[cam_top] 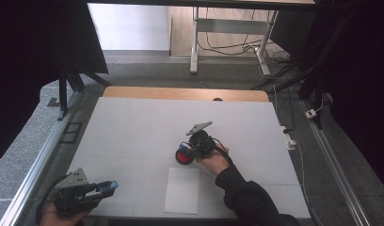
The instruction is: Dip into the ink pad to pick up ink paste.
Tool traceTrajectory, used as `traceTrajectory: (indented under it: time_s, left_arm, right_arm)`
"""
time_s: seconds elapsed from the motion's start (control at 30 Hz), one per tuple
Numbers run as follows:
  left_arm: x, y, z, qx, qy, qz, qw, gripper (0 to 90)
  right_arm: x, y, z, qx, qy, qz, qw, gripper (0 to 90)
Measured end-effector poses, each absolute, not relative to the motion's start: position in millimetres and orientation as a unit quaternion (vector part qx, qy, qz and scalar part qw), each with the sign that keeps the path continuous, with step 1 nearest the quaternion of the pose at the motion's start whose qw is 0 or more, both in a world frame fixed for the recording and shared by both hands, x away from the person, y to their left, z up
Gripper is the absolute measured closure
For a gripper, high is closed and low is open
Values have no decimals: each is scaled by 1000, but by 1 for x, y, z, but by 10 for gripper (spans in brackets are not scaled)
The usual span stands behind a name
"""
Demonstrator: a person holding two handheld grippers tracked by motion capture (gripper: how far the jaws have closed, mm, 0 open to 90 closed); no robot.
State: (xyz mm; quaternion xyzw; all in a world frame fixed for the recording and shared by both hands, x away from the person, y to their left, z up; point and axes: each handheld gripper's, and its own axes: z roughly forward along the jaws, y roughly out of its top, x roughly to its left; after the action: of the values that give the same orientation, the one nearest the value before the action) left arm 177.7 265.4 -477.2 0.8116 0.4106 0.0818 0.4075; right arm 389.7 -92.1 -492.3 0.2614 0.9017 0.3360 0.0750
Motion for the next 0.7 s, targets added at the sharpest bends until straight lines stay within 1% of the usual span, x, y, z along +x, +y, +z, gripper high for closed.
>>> traceTrajectory:
  time_s: [0.17, 0.57, 0.7]
  left_arm:
    - [178, 266, -477, 812, 412, 80, 406, 680]
    - [178, 265, -477, 813, 410, 79, 407, 680]
    - [178, 265, -477, 813, 410, 78, 406, 680]
  right_arm:
    - [388, -90, -492, 259, 904, 330, 83, 710]
    - [377, -79, -491, 231, 916, 299, 134, 710]
    - [377, -79, -491, 231, 917, 297, 133, 710]
